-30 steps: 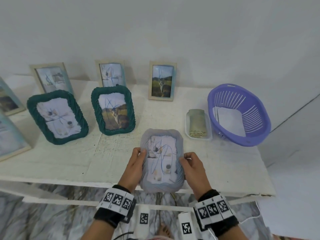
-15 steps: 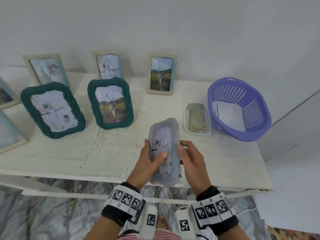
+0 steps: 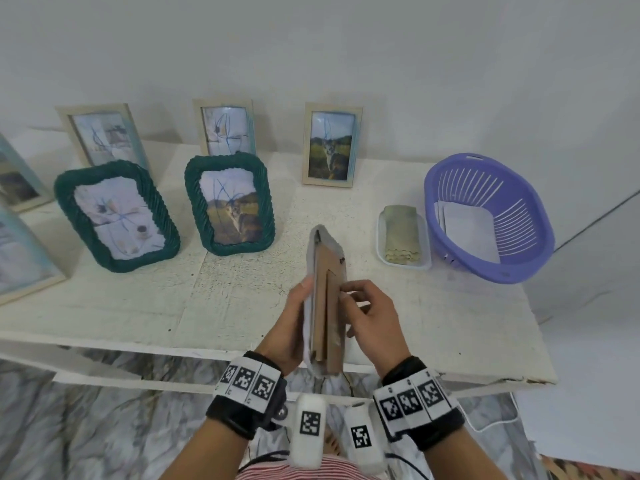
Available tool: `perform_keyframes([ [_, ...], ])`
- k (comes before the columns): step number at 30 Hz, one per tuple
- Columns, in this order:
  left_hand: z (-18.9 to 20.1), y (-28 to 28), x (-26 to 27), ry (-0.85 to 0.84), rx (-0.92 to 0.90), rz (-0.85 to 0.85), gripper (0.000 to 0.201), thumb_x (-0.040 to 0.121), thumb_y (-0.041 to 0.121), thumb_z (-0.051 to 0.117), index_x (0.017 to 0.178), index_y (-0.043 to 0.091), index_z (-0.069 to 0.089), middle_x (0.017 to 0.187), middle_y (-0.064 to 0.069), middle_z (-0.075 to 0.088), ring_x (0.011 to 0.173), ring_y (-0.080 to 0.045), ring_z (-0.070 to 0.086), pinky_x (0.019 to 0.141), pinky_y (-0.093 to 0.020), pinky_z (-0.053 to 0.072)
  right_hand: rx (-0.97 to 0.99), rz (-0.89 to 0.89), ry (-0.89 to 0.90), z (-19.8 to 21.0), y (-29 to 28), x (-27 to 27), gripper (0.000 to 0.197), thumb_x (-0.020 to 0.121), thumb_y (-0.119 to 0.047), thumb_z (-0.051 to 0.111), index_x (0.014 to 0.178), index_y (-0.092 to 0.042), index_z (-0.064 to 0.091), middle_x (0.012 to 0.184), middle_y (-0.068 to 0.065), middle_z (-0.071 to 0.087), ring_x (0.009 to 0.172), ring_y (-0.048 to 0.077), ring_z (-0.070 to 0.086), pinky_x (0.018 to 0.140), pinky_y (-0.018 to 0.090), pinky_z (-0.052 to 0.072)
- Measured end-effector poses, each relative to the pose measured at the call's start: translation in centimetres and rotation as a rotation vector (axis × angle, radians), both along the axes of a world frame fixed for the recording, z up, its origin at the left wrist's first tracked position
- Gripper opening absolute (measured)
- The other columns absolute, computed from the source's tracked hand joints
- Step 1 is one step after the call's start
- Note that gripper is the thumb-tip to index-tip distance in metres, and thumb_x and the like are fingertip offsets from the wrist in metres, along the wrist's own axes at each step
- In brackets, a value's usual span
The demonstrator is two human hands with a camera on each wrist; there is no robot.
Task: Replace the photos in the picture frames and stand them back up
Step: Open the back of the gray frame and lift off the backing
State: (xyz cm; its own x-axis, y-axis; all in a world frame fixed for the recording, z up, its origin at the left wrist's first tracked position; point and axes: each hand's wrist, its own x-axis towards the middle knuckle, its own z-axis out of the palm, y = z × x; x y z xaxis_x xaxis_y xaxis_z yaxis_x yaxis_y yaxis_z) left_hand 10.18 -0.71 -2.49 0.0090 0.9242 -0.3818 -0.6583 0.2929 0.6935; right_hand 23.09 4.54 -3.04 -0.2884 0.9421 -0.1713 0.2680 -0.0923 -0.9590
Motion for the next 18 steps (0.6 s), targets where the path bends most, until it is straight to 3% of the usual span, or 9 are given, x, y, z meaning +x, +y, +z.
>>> perform_keyframes([
  [2,0.5,-0.1,0.1,-0.080,-0.005,0.036,0.072,0.070,0.061,0.069,0.118,0.007,0.068,0.108,-0.020,0.064,0.092,-0.029,0.063,0.082,-0.038,0.053,0.014,-0.002,-0.106,-0.9,0.1,0.2,0.010,0.090,-0.035,0.060,0.099,-0.031,0.061,0.097,-0.004,0.065,0.080,0.016,0.064,0.069,0.036,0.056],
  [3,0.9,-0.1,0.1,-0.087,0.000,0.042,0.054,0.081,0.055,0.063,0.104,0.007,0.075,0.102,-0.017,0.067,0.088,-0.025,0.066,0.079,-0.032,0.055,-0.003,-0.003,-0.121,-1.2,0.1,0.3,0.013,0.089,-0.037,0.061,0.100,-0.031,0.060,0.099,-0.005,0.064,0.084,0.015,0.064,0.072,0.037,0.056],
  [4,0.5,0.0,0.0,-0.037,-0.005,0.067,0.047,0.090,0.049,0.053,0.086,0.011,0.079,0.092,-0.012,0.070,0.079,-0.018,0.069,0.071,-0.025,0.057,-0.027,-0.009,-0.121,-1.4,0.1,0.4,0.013,0.089,-0.036,0.062,0.101,-0.029,0.060,0.099,-0.005,0.064,0.085,0.014,0.064,0.073,0.037,0.056],
  [5,0.4,0.1,0.0,0.021,-0.023,0.100,0.049,0.094,0.044,0.044,0.081,0.012,0.079,0.086,-0.009,0.072,0.075,-0.013,0.070,0.067,-0.022,0.057,-0.047,-0.019,-0.114,-1.4,0.2,0.5,0.012,0.090,-0.033,0.062,0.101,-0.027,0.061,0.097,-0.004,0.065,0.085,0.013,0.064,0.073,0.036,0.056],
  [8,-0.4,0.5,-1.8,0.268,-0.011,0.201,0.029,0.099,0.040,0.046,0.114,0.017,0.057,0.106,-0.007,0.067,0.091,-0.015,0.067,0.077,-0.029,0.054,0.004,-0.057,-0.170,-1.7,0.4,1.5,0.008,0.091,-0.018,0.061,0.098,-0.020,0.064,0.090,-0.005,0.065,0.081,0.009,0.061,0.070,0.022,0.049],
  [10,-2.2,0.4,-3.7,0.542,-0.010,0.241,0.014,0.101,0.023,0.048,0.115,0.022,0.050,0.107,-0.002,0.061,0.096,-0.014,0.061,0.081,-0.025,0.048,0.060,-0.069,-0.215,-2.1,0.7,2.2,0.013,0.091,-0.012,0.059,0.099,-0.019,0.066,0.088,-0.008,0.063,0.076,0.007,0.059,0.070,0.021,0.043],
  [13,-3.1,0.2,-4.7,0.848,-0.011,0.223,0.018,0.098,0.007,0.051,0.114,0.015,0.055,0.100,0.002,0.058,0.096,-0.011,0.054,0.077,-0.011,0.043,0.135,-0.023,-0.307,-2.4,1.1,2.6,0.019,0.092,-0.011,0.057,0.108,-0.019,0.066,0.092,-0.005,0.062,0.076,0.012,0.058,0.073,0.018,0.039],
  [16,-3.8,0.4,-4.6,0.998,-0.071,0.183,0.019,0.094,0.012,0.060,0.112,0.018,0.058,0.092,0.003,0.059,0.088,-0.011,0.055,0.075,-0.016,0.043,0.206,0.025,-0.411,-2.8,1.6,2.7,0.022,0.095,-0.012,0.054,0.113,-0.015,0.064,0.097,-0.002,0.060,0.080,0.012,0.055,0.072,0.014,0.033],
  [18,-4.3,0.4,-4.5,1.062,-0.083,0.142,0.024,0.091,0.017,0.066,0.114,0.018,0.059,0.090,0.004,0.060,0.084,-0.010,0.057,0.076,-0.020,0.043,0.237,0.057,-0.480,-3.1,1.9,2.8,0.024,0.094,-0.011,0.052,0.115,-0.014,0.063,0.102,0.003,0.060,0.081,0.015,0.055,0.075,0.018,0.035],
])
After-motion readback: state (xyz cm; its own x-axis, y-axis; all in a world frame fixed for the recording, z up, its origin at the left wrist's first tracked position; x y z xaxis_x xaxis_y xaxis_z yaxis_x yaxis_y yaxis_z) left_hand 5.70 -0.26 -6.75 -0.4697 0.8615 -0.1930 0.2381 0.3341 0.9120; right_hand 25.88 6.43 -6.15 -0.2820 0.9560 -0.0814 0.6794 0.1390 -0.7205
